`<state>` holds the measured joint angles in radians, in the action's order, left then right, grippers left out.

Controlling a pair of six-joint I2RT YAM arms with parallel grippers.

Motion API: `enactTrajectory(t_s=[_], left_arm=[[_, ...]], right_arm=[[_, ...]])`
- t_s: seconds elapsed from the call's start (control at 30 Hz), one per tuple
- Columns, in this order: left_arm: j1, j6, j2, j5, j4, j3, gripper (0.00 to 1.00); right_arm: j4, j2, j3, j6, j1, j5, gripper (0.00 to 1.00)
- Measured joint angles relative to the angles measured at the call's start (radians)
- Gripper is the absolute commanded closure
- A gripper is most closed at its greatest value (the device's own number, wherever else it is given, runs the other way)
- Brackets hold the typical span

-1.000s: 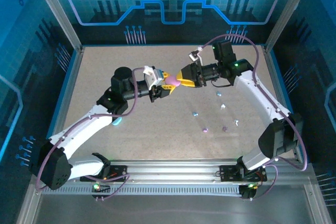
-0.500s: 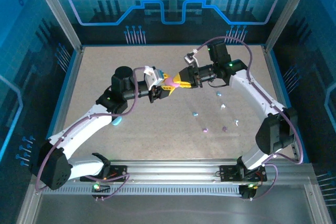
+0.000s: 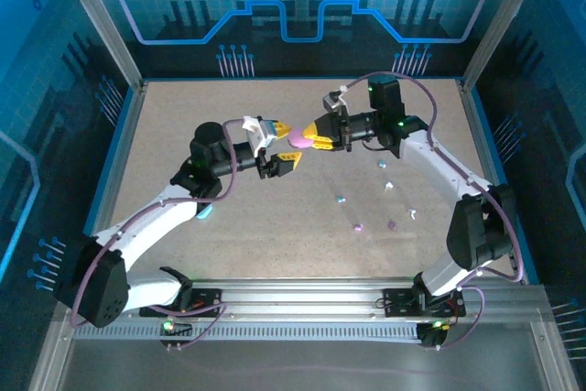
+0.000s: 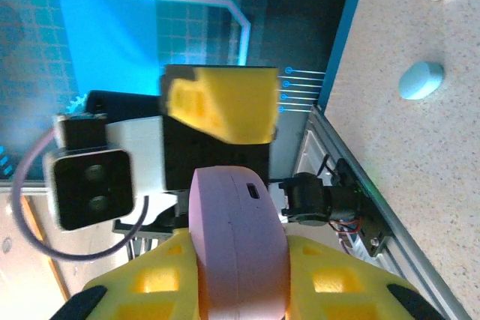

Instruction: Insert the wireless bluetooth earbuds into the charging case

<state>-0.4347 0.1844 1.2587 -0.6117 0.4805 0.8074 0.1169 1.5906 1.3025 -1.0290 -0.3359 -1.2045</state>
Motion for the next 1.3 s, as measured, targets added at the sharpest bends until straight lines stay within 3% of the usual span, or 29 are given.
enactTrajectory(t_s=[0.27, 0.63, 1.0, 1.3], left_arm=[[0.0, -0.056, 0.042, -0.015, 0.153, -0.012, 0.36], [0.0, -0.122, 0.072, -0.041, 0.262, -0.012, 0.47], [0.0, -0.148, 0.079, -0.051, 0.293, -0.012, 0.47], [0.001, -0.16, 0.079, -0.062, 0.294, -0.012, 0.63]], right_arm=[[-0.128, -0.011, -0.009, -0.104, 0.003, -0.027, 0.83], [-0.148, -0.011, -0.01, -0.124, 0.003, -0.032, 0.83], [-0.148, -0.011, -0.01, -0.124, 0.0, -0.031, 0.83], [-0.148, -0.013, -0.01, -0.124, -0.003, -0.032, 0.79]])
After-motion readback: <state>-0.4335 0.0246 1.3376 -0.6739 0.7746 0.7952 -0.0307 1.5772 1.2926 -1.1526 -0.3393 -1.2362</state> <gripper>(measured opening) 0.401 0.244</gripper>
